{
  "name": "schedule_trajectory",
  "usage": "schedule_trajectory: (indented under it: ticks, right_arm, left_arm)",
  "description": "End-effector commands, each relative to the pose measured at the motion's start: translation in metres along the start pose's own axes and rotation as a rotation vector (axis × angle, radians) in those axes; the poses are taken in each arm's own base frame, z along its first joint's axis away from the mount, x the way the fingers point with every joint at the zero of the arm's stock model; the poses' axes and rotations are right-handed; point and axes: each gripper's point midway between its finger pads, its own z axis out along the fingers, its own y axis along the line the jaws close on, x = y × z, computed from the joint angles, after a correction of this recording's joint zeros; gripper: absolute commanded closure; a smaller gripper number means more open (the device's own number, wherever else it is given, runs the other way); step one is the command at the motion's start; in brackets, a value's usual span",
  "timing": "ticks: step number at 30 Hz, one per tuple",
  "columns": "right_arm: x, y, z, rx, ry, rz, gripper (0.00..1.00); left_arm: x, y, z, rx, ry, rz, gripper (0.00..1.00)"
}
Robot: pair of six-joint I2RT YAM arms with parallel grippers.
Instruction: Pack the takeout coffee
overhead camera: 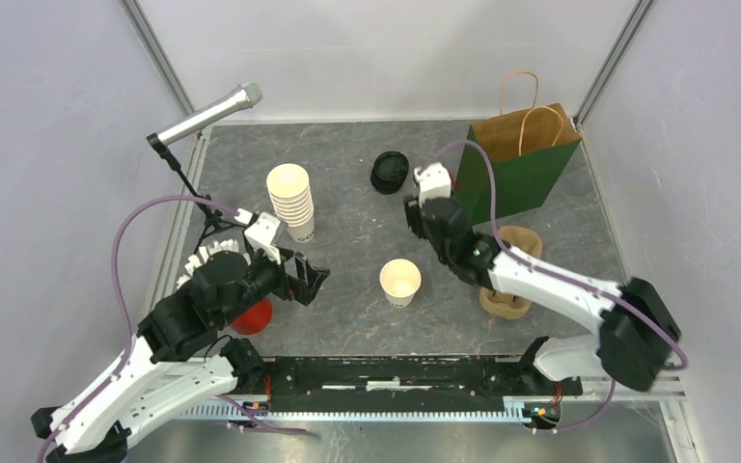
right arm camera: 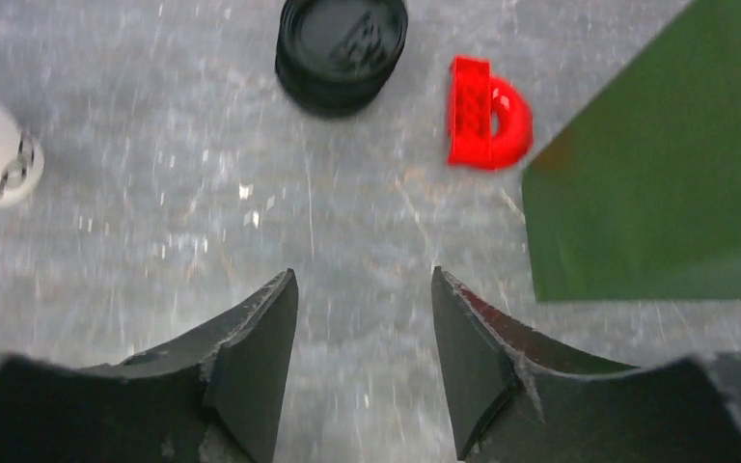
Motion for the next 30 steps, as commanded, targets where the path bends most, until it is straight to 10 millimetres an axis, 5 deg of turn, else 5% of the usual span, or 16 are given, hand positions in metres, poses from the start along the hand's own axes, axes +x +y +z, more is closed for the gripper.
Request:
schedule_trajectory:
  ticks: [1, 3, 12, 20, 30]
  right_arm:
    - [-0.052, 0.0, 0.049, -0.025, -0.078, 0.075, 0.48]
    - [-0.053, -0.002, 0.076, -0.032, -0.051, 0.104, 0.57]
    - [-0.046, -0.014, 0.167, 0.066, 0.029, 0.133, 0.6]
    - [-0.043, -0.025, 0.205, 0.106, 0.052, 0.133, 0.63]
    - [-0.039, -0.028, 0.22, 0.115, 0.062, 0.128, 0.67]
  left_arm:
    - [0.005, 0.015, -0.005, -0.06, -0.008, 0.04, 0.0]
    - [0.003, 0.015, -0.009, -0.055, -0.027, 0.031, 0.0]
    - [-0.002, 0.019, -0.016, -0.061, -0.071, 0.037, 0.0]
    - [-0.003, 0.019, -0.017, -0.06, -0.077, 0.03, 0.0]
    - [-0.002, 0.018, -0.018, -0.05, -0.074, 0.031, 0.0]
